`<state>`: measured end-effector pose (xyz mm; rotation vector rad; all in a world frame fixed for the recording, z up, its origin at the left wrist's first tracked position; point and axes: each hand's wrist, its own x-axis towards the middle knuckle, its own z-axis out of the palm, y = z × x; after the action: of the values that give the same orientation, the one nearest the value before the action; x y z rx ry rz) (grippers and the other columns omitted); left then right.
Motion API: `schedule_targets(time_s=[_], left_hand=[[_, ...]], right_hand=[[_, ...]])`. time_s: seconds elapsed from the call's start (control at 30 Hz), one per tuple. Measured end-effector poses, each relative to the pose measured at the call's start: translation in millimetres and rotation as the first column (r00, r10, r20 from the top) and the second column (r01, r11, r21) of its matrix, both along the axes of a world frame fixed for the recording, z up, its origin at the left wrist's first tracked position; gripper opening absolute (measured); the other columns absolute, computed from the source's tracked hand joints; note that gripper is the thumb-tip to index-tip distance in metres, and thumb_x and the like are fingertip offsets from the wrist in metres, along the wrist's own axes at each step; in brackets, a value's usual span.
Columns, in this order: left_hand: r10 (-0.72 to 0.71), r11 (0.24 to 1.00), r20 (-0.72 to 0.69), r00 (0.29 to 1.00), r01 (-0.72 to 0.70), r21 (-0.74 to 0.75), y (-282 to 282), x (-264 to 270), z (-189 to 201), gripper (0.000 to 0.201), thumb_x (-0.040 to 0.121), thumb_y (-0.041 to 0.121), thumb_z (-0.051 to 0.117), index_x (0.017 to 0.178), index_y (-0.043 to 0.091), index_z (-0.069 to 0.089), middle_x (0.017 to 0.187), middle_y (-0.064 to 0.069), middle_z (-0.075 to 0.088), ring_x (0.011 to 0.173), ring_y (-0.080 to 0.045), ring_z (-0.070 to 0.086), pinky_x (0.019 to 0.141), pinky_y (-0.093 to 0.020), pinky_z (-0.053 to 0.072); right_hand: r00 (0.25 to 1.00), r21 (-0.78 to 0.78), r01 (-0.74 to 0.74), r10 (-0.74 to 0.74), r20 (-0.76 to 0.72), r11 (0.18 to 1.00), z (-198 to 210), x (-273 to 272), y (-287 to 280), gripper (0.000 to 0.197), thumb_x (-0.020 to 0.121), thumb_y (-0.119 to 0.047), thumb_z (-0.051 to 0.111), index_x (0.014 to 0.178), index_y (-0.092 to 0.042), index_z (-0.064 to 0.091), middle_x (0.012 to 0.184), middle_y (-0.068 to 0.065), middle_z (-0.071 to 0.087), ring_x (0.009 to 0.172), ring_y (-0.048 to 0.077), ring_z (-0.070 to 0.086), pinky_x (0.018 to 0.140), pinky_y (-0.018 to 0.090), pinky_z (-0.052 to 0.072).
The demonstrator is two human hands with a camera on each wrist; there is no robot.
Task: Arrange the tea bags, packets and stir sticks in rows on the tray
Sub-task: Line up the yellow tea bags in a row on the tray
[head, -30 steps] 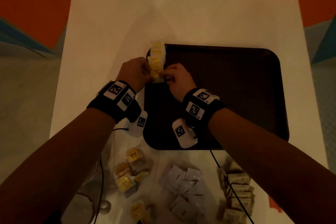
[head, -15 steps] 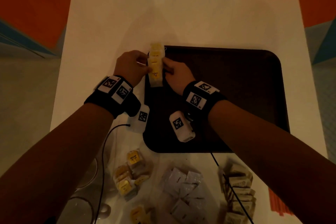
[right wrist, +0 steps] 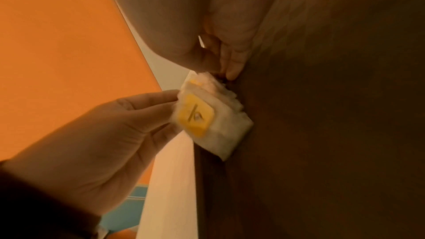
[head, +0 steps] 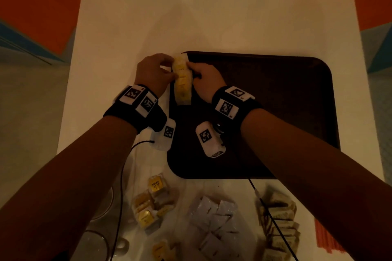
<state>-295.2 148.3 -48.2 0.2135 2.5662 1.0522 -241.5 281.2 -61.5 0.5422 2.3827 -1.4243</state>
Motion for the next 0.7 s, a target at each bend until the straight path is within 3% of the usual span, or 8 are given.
schedule_targets(time_s=[0.1,0.23,0.37,0.43,0.53,0.6,0.7], left_hand=[[0.000,1.000,-0.007,1.000,0.000,-0.013,0,0,-1,0.032,0.075,0.011,0.071,0.107,0.012,0.064,0.113,-0.005,0.066,0.083,-0.015,0.063,0.079,-0.019,0.042],[0.016,1.000,-0.023,1.000,-0.016,0.009,1,1,-2,0.028,0.079,0.009,0.067,0.107,0.014,0.064,0.112,-0.005,0.066,0.079,-0.012,0.060,0.077,-0.019,0.043],[0.051,0.998,-0.027,0.998,-0.049,0.048,3,-2,-2,0.018,0.083,0.011,0.063,0.101,0.012,0.067,0.109,-0.006,0.067,0.077,-0.014,0.061,0.074,-0.022,0.045],[0.052,0.998,-0.025,0.998,-0.051,0.046,4,-3,-2,0.017,0.083,0.010,0.063,0.099,0.012,0.068,0.107,-0.006,0.067,0.077,-0.013,0.061,0.073,-0.020,0.044],[0.031,0.999,-0.036,0.999,-0.029,0.035,6,-6,0,0.017,0.083,0.011,0.063,0.099,0.012,0.068,0.107,-0.005,0.068,0.084,-0.017,0.064,0.076,-0.019,0.044],[0.004,1.000,-0.056,0.998,-0.003,0.008,8,-7,0,0.018,0.083,0.011,0.063,0.100,0.012,0.068,0.110,-0.005,0.067,0.089,-0.017,0.064,0.078,-0.017,0.042],[-0.010,1.000,-0.067,0.998,0.010,-0.009,10,-9,1,0.015,0.082,0.013,0.064,0.097,0.012,0.069,0.108,-0.004,0.067,0.084,-0.013,0.062,0.078,-0.019,0.042]], right_hand=[[0.999,-0.008,-0.009,0.008,-0.034,1.000,4,2,-2,0.045,0.090,0.000,0.042,0.134,-0.007,0.044,0.144,0.012,0.039,0.132,0.025,0.038,0.107,0.024,0.029],[0.991,0.063,0.104,-0.099,-0.087,0.993,2,6,1,0.040,0.087,0.003,0.044,0.125,-0.007,0.052,0.133,0.015,0.047,0.117,0.026,0.052,0.096,0.022,0.039],[0.988,0.077,0.152,-0.149,-0.050,0.985,-5,12,5,0.026,0.086,0.002,0.043,0.091,-0.014,0.063,0.105,0.008,0.061,0.094,0.020,0.057,0.076,0.024,0.043],[0.987,0.040,0.161,-0.161,0.006,0.986,-6,14,5,0.027,0.086,0.003,0.043,0.084,-0.014,0.064,0.097,0.008,0.062,0.092,0.022,0.059,0.078,0.030,0.049],[0.985,-0.024,0.171,-0.170,0.032,0.985,-6,18,-1,0.032,0.084,0.009,0.039,0.095,-0.005,0.066,0.111,0.016,0.063,0.106,0.031,0.058,0.095,0.045,0.048],[0.990,-0.025,0.141,-0.140,0.033,0.990,-3,20,-5,0.035,0.087,0.007,0.038,0.109,-0.003,0.063,0.121,0.016,0.060,0.113,0.032,0.055,0.101,0.045,0.045],[0.993,-0.021,0.117,-0.117,0.002,0.993,1,20,-5,0.041,0.088,0.008,0.035,0.120,-0.004,0.057,0.130,0.015,0.054,0.117,0.030,0.052,0.103,0.040,0.043]])
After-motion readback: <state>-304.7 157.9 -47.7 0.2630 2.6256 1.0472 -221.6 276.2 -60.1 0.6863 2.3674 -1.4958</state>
